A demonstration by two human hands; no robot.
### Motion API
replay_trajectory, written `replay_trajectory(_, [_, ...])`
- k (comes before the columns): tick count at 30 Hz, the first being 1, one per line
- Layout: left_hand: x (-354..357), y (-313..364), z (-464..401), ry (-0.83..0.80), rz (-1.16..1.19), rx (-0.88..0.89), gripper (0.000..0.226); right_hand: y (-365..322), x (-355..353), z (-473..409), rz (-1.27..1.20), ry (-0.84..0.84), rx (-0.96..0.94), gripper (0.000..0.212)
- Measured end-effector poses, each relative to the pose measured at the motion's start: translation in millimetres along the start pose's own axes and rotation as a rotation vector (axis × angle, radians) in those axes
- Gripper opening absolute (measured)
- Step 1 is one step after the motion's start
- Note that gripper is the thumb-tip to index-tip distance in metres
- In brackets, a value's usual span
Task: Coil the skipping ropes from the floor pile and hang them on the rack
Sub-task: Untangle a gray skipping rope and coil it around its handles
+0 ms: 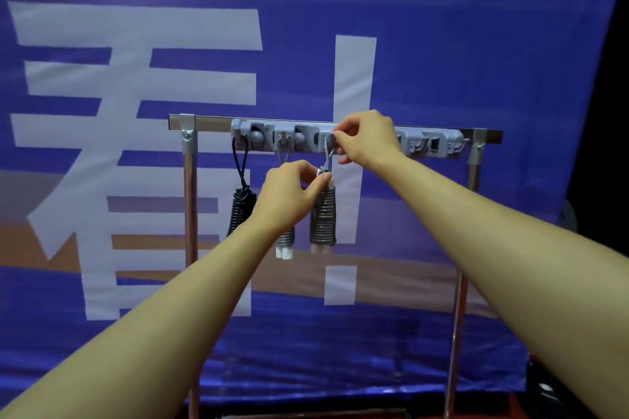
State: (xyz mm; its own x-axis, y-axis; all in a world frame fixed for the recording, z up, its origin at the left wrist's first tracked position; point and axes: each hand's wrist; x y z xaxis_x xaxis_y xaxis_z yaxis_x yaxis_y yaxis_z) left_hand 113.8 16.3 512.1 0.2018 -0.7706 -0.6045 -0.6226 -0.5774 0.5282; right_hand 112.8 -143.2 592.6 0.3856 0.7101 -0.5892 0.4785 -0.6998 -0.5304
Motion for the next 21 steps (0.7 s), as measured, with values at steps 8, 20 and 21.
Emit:
replay_trajectory(8, [20.5,-2.3,37.9,0.089,0.082,-0.008,0.029,28.8,20.8,44.1,-0.116,0.049,-0.066,0.015])
replay_trajectory(20, [133.8,-91.0,259.5,-0.631,0.248,-0.119,0.009,202.2,129.0,316.9,-0.319,-0.446,0.394,0.006])
replay_trajectory(21, [148.0,-108.4,285.6,-0.726,0.245,-0.160,0.008,224.0,140.6,350.9,-0.338,-0.495,0.464,0.006])
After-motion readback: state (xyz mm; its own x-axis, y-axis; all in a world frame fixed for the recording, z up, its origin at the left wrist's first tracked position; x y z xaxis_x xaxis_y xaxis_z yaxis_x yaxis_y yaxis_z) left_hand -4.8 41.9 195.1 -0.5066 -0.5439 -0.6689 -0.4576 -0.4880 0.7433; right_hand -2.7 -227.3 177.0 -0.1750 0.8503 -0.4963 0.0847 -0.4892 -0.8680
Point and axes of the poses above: each hand's wrist, its own z-axis away from the middle knuckle, its own x-axis out of the palm, y = z × x, and after that the axes turned 13 degrees about -y, right-handed
